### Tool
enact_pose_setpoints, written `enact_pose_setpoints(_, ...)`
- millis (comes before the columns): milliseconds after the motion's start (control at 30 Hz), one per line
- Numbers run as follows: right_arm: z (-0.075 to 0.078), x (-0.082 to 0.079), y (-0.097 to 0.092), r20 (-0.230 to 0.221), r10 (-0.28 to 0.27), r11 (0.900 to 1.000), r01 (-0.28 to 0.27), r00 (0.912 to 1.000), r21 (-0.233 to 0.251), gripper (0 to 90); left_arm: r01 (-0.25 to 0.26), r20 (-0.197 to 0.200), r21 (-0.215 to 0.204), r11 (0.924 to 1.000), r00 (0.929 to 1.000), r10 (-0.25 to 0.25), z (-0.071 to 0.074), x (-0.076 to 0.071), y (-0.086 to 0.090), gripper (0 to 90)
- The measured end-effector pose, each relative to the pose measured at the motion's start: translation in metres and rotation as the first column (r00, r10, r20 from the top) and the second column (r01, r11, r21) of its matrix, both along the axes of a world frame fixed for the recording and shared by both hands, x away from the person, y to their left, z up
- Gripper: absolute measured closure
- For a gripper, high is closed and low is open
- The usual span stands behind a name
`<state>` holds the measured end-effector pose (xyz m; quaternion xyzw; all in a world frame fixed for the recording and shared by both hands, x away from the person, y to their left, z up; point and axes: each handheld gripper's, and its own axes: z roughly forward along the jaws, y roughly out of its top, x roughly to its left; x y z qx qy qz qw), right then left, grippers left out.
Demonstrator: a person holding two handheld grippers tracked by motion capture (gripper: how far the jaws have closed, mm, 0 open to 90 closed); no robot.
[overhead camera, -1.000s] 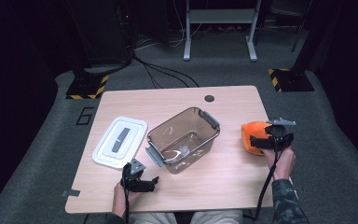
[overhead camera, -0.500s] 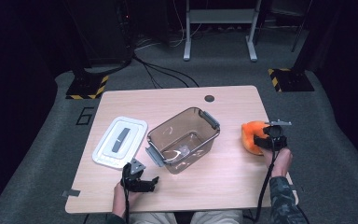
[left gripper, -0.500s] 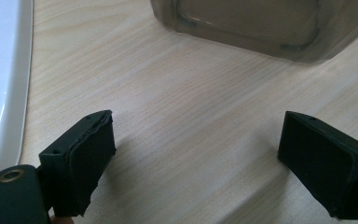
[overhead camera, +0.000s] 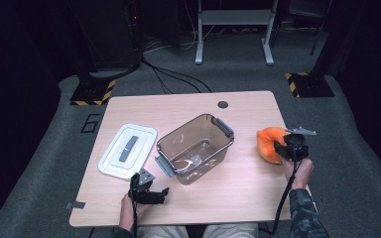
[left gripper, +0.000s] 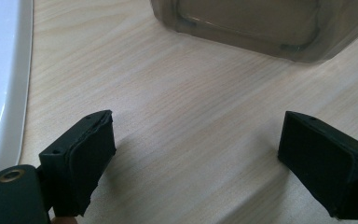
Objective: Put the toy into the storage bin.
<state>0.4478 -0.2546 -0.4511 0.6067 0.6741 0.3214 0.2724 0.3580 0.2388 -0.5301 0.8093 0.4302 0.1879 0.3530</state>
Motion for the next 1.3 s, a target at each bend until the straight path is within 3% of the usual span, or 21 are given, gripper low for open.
enact_pose_setpoints(800, 0.048, -0.010, 0.022, 0.063, 0.111, 0.9936, -0.112, 0.9919, 0.018, 63.3, -0.001, 0.000, 0.000, 1.0000, 1.0000, 0.001, 0.000, 0.000, 0.000, 10.4)
enact_pose_setpoints(1300, 0.074, -0.013, 0.037, 0.090, 0.165, 0.9863, -0.165, 0.9822, -0.006, 62.8, -0.004, 0.000, 0.000, 1.0000, 1.0000, 0.004, 0.000, 0.000, 0.000, 10.6)
